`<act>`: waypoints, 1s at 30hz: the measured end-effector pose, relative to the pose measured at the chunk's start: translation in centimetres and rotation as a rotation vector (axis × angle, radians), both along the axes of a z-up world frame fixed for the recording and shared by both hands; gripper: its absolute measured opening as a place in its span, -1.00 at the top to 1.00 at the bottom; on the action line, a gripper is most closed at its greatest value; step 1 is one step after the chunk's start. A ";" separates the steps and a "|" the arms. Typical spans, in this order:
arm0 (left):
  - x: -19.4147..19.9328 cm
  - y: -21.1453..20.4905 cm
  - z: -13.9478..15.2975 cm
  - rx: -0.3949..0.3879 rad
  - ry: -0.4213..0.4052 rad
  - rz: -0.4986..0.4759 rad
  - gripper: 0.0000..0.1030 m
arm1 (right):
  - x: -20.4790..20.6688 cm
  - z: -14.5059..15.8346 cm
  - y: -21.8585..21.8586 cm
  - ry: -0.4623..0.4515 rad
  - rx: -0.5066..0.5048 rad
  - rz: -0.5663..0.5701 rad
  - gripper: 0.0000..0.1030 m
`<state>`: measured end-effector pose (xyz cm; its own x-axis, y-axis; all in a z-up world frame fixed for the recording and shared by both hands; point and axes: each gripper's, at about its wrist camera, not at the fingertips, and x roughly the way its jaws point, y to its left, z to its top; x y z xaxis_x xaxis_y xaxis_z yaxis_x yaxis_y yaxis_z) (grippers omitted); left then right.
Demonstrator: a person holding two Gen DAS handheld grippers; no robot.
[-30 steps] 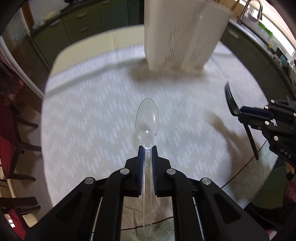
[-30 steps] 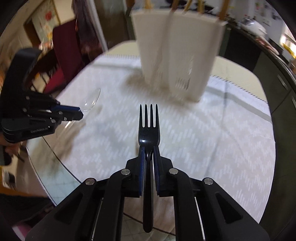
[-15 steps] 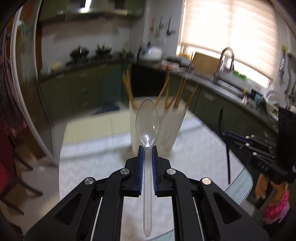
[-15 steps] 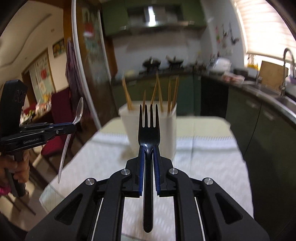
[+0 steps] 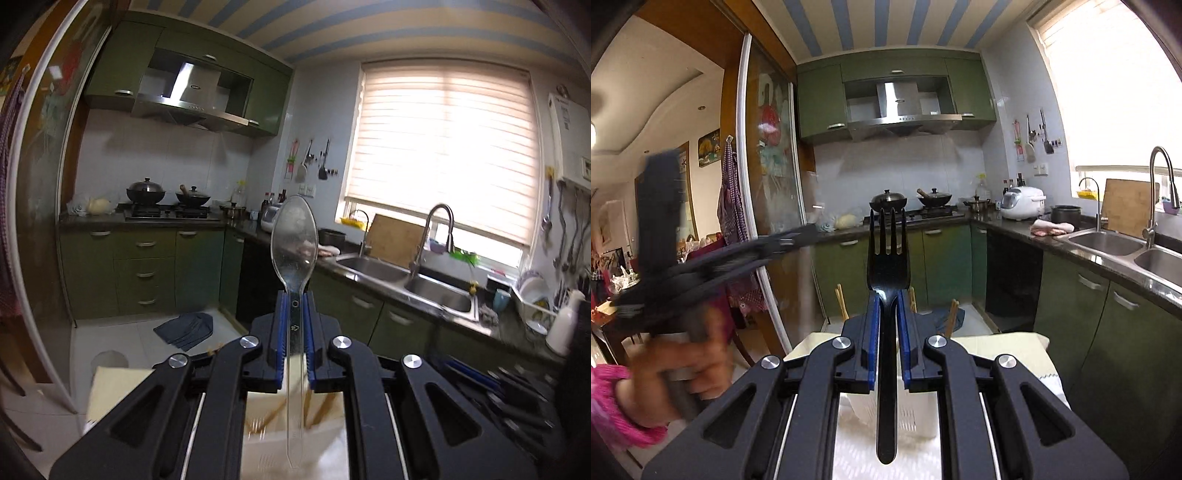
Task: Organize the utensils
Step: 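Lift the spoon and fork upright and carry them over the white holder, then open both grippers to drop the spoon and fork into the holder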
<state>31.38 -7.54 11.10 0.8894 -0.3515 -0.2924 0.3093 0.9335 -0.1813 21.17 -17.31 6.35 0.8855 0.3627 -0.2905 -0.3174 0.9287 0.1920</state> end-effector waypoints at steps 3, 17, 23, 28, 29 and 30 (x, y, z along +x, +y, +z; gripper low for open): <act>2.8 -0.9 -1.4 -0.008 -0.033 0.015 0.83 | 0.7 0.3 0.1 0.001 -0.026 -0.024 0.80; 5.1 -1.1 -9.5 0.032 0.050 0.070 0.82 | 4.8 -0.1 -0.2 0.006 0.014 -0.044 0.80; 3.3 -0.3 -11.3 0.032 0.090 0.051 0.51 | 7.0 -0.4 1.7 -0.022 -0.007 -0.053 0.80; 1.0 1.8 -11.4 -0.047 0.110 0.067 0.51 | 8.4 -1.1 3.0 -0.080 -0.028 -0.084 0.80; 0.4 2.3 -11.5 -0.068 0.114 0.073 0.51 | 8.7 -1.4 3.3 -0.095 -0.036 -0.096 0.80; -0.3 3.0 -11.7 -0.098 0.122 0.081 0.51 | 9.0 -1.7 3.6 -0.104 -0.043 -0.106 0.80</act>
<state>31.07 -4.58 -0.58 0.8761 -0.3118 -0.3678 0.2035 0.9306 -0.3042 30.21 -13.72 4.64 0.9444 0.2544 -0.2082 -0.2329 0.9648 0.1225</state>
